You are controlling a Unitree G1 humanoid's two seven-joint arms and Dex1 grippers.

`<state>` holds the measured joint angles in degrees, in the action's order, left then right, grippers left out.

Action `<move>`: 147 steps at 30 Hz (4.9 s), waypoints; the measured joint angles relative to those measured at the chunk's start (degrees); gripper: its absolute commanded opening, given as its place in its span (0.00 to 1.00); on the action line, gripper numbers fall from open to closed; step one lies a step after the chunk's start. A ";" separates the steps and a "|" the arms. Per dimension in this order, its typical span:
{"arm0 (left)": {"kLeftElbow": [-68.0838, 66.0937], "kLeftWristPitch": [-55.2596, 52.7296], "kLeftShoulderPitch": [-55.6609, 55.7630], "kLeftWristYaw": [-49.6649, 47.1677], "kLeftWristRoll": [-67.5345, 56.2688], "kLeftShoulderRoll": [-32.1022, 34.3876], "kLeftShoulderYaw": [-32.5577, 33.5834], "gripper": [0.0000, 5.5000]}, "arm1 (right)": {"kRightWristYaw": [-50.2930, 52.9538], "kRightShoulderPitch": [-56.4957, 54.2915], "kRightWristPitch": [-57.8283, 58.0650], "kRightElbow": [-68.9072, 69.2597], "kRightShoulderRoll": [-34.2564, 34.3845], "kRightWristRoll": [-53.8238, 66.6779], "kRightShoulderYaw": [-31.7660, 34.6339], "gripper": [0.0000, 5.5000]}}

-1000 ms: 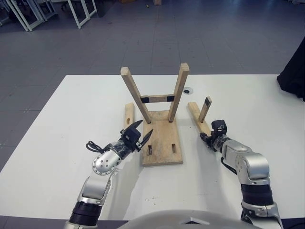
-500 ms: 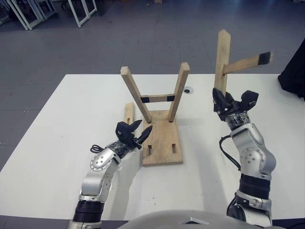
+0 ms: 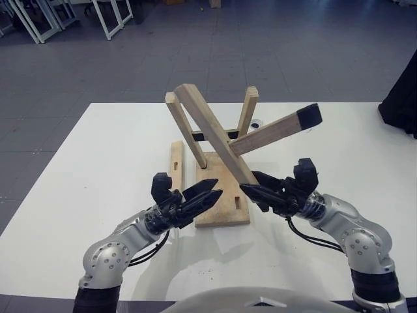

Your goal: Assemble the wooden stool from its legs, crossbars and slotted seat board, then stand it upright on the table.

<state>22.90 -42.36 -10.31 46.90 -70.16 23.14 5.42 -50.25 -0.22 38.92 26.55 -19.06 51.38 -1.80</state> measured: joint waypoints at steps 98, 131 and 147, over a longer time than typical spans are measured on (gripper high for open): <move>-17.25 6.53 22.26 22.06 25.64 16.84 0.49 0.38 | -4.48 -1.11 -2.50 -12.31 -7.94 -11.35 -5.74 0.73; -11.26 27.86 18.47 20.25 35.62 21.69 -9.15 0.37 | -4.43 -1.67 -3.79 -12.00 -7.78 -14.00 -8.08 0.73; -8.56 27.81 14.35 17.04 36.57 24.85 -9.63 0.37 | -3.25 -0.73 -3.89 -12.05 -7.36 -15.16 -8.35 0.73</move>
<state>14.34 -14.55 4.04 63.93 -33.59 47.99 -4.21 -53.50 -0.95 35.03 14.50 -26.42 36.22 -10.15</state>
